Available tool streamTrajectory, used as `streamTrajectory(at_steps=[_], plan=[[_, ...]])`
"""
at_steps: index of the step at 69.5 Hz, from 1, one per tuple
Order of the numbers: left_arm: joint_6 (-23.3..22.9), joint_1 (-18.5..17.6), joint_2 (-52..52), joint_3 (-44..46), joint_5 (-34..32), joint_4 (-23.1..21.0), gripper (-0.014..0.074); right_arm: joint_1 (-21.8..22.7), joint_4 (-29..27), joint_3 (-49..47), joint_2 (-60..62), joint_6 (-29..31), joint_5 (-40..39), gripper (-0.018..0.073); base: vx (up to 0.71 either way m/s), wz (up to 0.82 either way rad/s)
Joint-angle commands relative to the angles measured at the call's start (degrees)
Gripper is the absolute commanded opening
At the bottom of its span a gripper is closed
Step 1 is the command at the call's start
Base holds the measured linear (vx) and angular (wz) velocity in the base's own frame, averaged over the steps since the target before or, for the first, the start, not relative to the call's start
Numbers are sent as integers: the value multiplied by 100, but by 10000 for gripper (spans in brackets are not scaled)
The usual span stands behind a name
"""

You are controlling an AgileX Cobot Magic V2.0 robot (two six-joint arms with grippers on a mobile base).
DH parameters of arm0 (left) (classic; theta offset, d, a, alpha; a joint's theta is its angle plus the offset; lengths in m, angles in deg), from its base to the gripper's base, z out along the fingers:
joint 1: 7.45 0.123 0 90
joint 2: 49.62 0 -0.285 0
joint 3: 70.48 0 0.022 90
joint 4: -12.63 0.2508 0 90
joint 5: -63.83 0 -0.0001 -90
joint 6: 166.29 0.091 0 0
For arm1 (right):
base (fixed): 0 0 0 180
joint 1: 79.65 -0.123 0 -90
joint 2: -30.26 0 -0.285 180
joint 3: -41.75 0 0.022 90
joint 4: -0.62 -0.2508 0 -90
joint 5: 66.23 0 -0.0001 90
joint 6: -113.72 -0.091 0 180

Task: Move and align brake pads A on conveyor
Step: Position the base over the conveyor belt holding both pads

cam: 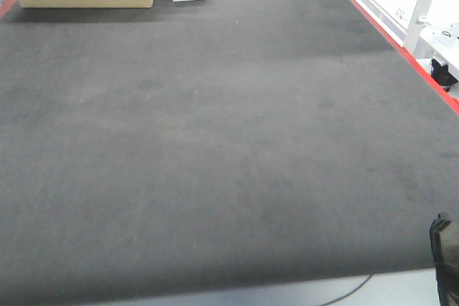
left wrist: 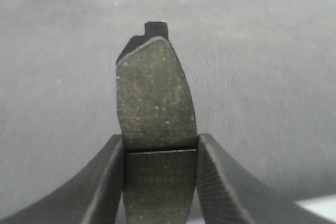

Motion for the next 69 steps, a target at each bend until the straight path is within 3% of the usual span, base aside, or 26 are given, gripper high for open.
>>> streamTrajectory(at_steps=[1,69], plan=[[-1,-28,-34,158,-551,-25,146,1,2,-163,-24,42,-461,79,22,-7],[-1,-28,-34,158,-551,-25,146,1,2,-163,-24,42,-465,79,18,11]])
